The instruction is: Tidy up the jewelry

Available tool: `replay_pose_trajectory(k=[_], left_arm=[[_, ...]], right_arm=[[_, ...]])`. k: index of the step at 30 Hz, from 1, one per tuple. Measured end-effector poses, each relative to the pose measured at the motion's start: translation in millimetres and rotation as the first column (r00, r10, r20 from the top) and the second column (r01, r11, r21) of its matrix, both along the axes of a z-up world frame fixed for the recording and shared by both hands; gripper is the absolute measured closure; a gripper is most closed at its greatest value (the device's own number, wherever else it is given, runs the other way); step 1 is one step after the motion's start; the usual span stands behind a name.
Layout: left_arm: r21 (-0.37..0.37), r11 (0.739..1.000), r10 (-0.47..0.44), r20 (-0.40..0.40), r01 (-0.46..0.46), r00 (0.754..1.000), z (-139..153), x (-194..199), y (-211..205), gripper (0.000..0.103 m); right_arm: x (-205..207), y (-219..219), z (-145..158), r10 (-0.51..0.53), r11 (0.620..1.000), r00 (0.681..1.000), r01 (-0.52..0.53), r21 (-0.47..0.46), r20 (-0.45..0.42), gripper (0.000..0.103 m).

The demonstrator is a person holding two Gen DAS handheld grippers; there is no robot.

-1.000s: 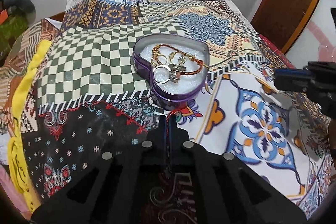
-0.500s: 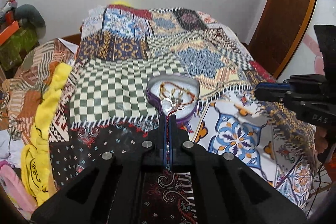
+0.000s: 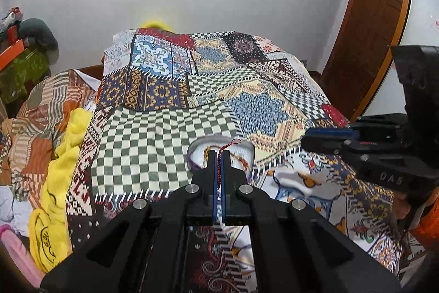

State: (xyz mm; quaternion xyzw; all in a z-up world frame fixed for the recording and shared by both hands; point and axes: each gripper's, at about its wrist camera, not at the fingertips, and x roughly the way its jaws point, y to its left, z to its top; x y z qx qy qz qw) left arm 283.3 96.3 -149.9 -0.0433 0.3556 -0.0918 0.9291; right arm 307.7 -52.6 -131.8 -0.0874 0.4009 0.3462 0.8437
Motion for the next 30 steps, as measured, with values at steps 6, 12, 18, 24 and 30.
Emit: replay_pose_trajectory(k=[6, 12, 18, 24, 30], left_arm=[[-0.015, 1.0, -0.01, 0.016, 0.01, 1.0, 4, 18, -5, 0.103], [-0.012, 0.999, -0.031, 0.017, 0.031, 0.999, 2, 39, -12, 0.103], [-0.026, 0.999, -0.032, -0.028, 0.031, 0.999, -14, 61, -16, 0.103], [-0.074, 0.996, -0.05, -0.101, 0.042, 0.994, -36, 75, -14, 0.103], [-0.014, 0.999, -0.037, -0.097, 0.036, 0.995, -37, 70, -11, 0.098]], right_arm=[[15, 10, -7, 0.003, 1.0, 1.0, -0.003, -0.018, -0.002, 0.094], [29, 16, -15, 0.005, 0.999, 1.0, -0.006, -0.034, -0.016, 0.094], [36, 20, -22, 0.008, 0.999, 1.0, -0.009, -0.049, -0.022, 0.094], [41, 26, -32, 0.015, 0.998, 0.999, -0.017, -0.066, -0.032, 0.094], [44, 32, -41, 0.033, 0.996, 0.998, -0.037, -0.078, -0.054, 0.094]])
